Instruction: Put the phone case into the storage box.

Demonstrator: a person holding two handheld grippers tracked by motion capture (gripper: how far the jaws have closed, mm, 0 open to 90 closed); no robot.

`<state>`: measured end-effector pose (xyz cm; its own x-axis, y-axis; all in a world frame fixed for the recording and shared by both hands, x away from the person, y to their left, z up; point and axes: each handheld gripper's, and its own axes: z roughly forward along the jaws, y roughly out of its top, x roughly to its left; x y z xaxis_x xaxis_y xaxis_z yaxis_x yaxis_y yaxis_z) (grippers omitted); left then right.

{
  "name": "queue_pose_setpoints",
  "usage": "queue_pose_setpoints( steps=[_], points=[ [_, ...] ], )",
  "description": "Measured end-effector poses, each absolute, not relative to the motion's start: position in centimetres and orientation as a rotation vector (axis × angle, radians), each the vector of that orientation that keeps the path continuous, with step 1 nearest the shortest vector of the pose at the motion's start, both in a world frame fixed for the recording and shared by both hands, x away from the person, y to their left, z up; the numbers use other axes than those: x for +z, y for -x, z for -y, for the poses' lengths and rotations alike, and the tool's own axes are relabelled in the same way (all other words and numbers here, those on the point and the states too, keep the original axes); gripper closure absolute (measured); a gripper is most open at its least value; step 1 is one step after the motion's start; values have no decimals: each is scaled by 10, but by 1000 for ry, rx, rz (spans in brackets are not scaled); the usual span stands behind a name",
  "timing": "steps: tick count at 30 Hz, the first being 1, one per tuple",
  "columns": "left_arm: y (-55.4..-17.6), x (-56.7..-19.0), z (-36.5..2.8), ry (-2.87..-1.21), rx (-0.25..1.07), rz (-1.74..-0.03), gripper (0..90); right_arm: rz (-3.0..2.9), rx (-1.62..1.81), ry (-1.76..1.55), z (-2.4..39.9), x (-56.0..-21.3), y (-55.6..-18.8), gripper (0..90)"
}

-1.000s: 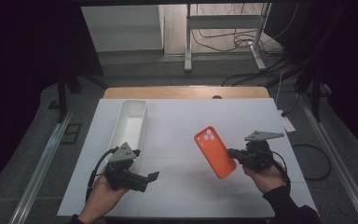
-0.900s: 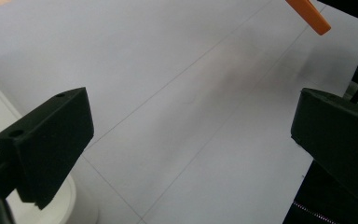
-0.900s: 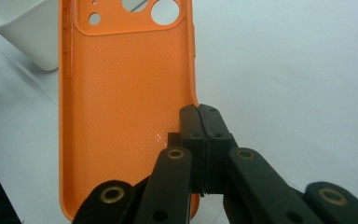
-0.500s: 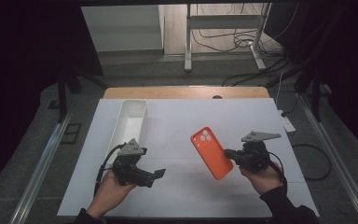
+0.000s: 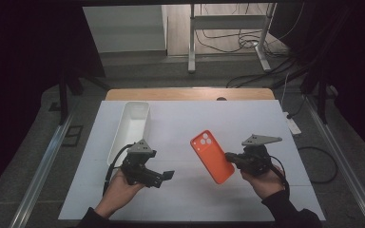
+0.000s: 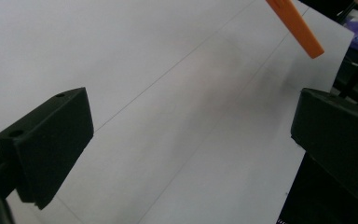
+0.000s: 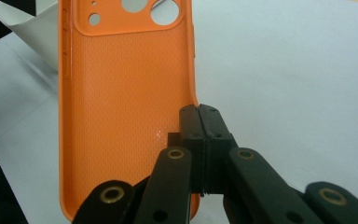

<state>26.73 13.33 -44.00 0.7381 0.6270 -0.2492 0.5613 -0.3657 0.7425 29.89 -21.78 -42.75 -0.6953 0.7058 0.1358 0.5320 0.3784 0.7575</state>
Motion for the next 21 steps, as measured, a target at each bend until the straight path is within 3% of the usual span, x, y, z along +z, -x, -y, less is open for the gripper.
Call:
queue_pose_setpoints(
  steps=[21],
  points=[
    [-284, -441, -120, -2016, -62, -891, 0, -2446, 1230, -1042, 197, -429, -292, 885]
  ],
)
